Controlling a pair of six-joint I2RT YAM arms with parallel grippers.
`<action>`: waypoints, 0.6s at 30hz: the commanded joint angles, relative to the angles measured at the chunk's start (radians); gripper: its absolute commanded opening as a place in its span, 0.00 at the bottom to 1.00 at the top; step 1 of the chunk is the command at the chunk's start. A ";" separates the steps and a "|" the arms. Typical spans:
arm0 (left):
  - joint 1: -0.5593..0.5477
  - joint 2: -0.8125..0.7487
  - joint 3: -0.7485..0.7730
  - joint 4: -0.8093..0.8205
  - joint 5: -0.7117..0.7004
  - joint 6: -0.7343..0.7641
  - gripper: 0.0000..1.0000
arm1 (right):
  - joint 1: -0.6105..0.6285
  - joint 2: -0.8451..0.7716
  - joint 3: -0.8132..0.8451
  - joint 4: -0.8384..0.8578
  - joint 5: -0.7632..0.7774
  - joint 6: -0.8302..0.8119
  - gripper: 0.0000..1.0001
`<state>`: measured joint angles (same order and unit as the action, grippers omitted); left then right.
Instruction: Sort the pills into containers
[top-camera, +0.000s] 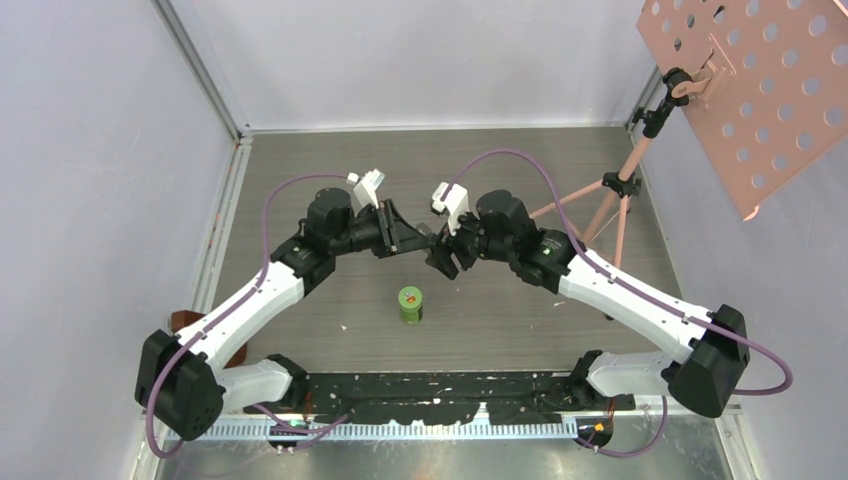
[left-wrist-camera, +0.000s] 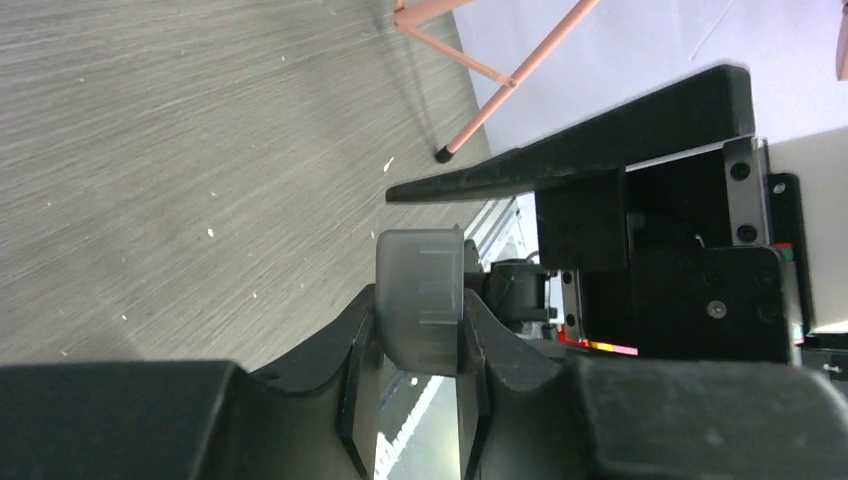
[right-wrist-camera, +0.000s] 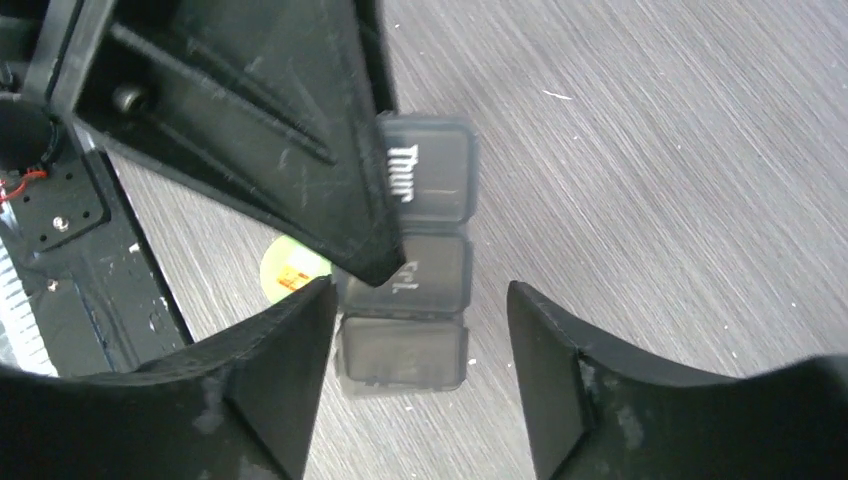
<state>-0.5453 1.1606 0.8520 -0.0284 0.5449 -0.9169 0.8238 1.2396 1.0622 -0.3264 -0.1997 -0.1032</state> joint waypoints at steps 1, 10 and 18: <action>-0.003 -0.003 0.035 -0.007 0.028 0.006 0.00 | 0.005 -0.065 -0.024 0.114 0.091 -0.013 0.79; 0.015 -0.071 0.153 -0.290 -0.240 0.038 0.00 | 0.005 -0.205 -0.108 0.181 0.262 -0.068 0.89; 0.015 -0.126 0.175 -0.378 -0.343 0.006 0.00 | 0.046 -0.209 -0.164 0.348 0.132 -0.158 0.69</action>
<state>-0.5343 1.0634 1.0012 -0.3447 0.2733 -0.9081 0.8413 1.0142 0.9173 -0.1123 -0.0288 -0.2001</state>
